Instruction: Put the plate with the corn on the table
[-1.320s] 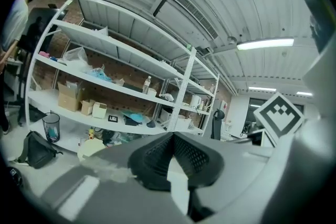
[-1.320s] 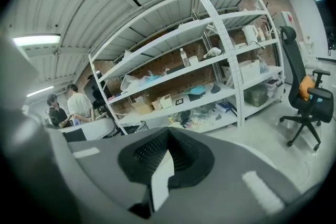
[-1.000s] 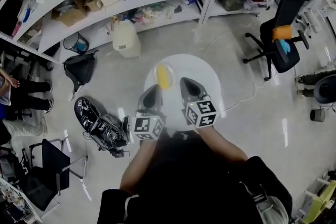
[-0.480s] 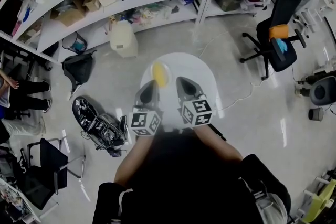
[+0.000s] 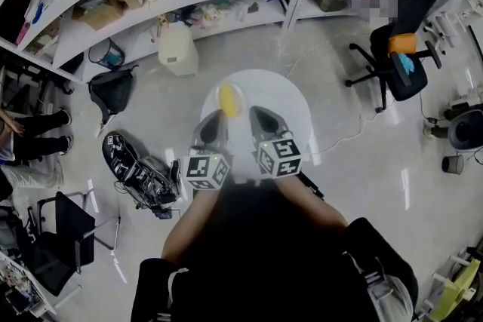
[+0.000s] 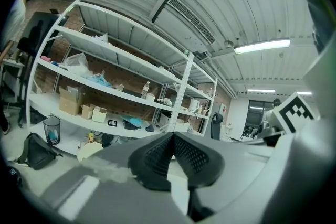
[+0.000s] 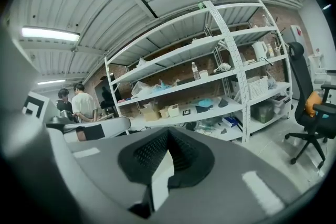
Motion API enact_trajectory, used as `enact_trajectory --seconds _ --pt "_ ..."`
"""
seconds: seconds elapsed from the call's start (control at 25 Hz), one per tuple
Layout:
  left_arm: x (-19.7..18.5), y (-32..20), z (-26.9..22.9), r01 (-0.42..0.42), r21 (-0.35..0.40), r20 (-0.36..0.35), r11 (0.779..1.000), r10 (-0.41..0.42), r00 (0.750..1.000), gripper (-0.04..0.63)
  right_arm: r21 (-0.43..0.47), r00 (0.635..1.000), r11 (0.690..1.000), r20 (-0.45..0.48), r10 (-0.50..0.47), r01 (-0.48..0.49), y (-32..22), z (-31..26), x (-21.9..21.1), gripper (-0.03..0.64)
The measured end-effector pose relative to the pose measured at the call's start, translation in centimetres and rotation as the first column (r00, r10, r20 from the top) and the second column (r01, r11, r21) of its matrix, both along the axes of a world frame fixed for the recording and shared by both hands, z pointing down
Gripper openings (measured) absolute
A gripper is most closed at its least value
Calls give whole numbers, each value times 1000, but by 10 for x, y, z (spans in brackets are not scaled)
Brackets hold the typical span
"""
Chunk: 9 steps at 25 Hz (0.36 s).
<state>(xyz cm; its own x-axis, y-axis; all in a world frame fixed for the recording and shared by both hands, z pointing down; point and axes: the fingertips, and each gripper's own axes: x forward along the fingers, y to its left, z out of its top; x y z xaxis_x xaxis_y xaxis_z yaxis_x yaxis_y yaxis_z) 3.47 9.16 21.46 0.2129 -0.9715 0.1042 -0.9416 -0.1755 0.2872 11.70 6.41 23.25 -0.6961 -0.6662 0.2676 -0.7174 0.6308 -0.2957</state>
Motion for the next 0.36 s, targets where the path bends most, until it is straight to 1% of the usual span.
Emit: enact_trajectory --seconds 0.36 --pt "3 1 1 2 -6 -4 1000 -2 1000 6 -5 1000 1000 -4 -7 7 3 2 1 8"
